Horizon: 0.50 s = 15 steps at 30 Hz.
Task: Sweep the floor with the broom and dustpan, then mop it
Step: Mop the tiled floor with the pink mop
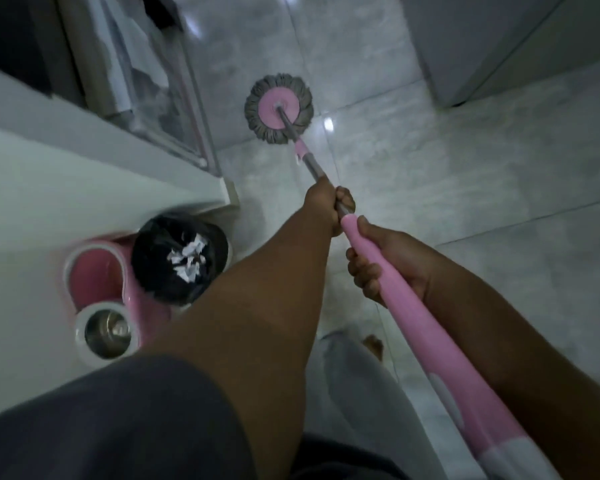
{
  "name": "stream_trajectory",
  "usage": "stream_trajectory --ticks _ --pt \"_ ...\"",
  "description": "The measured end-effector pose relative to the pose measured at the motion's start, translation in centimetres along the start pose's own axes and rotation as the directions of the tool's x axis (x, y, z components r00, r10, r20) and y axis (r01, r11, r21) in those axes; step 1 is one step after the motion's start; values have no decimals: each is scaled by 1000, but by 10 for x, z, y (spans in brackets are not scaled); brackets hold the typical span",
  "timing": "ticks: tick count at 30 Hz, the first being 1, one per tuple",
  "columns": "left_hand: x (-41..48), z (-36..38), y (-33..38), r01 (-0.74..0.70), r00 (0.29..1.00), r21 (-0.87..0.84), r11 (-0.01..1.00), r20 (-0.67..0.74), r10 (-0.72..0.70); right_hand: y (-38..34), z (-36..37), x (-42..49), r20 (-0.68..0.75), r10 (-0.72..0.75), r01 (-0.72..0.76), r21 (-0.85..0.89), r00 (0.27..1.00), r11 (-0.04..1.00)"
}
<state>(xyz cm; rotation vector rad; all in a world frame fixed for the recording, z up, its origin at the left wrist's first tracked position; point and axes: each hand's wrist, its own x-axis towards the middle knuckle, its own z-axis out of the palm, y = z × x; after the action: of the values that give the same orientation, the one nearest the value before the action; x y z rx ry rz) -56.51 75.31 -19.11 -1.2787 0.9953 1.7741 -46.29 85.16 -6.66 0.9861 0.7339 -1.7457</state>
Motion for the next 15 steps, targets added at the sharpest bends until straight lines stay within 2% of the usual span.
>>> stream_trajectory --ticks 8,11,15 --pt "-88 -89 -138 33 997 -113 993 -69 -41 149 -19 -59 -20 139 -141 -118 990 983" --pt "-103 -94 -156 32 994 -105 994 -104 -43 166 -23 -68 -35 157 -160 -131 987 978" --pt "-92 -91 -157 106 981 -129 986 -145 -125 159 -33 -62 -48 143 -148 -127 989 981"
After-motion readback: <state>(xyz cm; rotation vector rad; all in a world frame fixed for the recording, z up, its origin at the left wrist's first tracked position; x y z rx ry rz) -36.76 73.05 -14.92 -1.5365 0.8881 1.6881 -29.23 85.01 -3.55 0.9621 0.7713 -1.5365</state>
